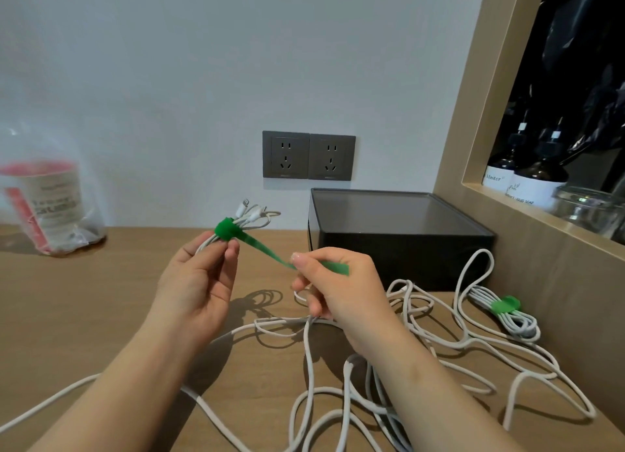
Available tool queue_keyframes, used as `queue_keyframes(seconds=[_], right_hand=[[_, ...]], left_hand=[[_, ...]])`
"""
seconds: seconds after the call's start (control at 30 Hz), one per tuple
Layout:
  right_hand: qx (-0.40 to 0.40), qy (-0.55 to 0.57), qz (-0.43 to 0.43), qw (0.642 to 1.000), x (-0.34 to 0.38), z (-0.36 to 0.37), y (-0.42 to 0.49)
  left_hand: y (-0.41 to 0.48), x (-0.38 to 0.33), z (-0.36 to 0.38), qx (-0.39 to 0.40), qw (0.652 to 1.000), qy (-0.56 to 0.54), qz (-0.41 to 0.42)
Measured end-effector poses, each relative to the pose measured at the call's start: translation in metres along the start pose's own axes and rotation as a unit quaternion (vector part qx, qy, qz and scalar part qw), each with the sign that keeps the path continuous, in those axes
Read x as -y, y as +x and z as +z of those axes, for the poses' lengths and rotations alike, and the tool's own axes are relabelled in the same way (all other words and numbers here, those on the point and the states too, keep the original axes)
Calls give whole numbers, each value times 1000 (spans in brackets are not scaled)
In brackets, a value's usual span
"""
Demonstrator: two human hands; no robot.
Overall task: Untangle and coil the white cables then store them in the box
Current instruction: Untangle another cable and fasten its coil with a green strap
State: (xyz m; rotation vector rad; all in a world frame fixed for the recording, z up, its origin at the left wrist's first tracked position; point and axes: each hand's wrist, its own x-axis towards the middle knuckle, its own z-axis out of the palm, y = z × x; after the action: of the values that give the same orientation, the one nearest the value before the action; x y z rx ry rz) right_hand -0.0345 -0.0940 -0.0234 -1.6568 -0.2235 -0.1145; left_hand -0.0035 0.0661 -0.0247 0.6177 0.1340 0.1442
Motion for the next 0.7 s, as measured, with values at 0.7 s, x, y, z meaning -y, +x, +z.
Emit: queue_keyframes(seconds=[0.7], right_hand=[[-21, 48, -146, 988, 25, -36, -4]], left_hand=[[-6, 0, -10, 326, 598, 617, 393]])
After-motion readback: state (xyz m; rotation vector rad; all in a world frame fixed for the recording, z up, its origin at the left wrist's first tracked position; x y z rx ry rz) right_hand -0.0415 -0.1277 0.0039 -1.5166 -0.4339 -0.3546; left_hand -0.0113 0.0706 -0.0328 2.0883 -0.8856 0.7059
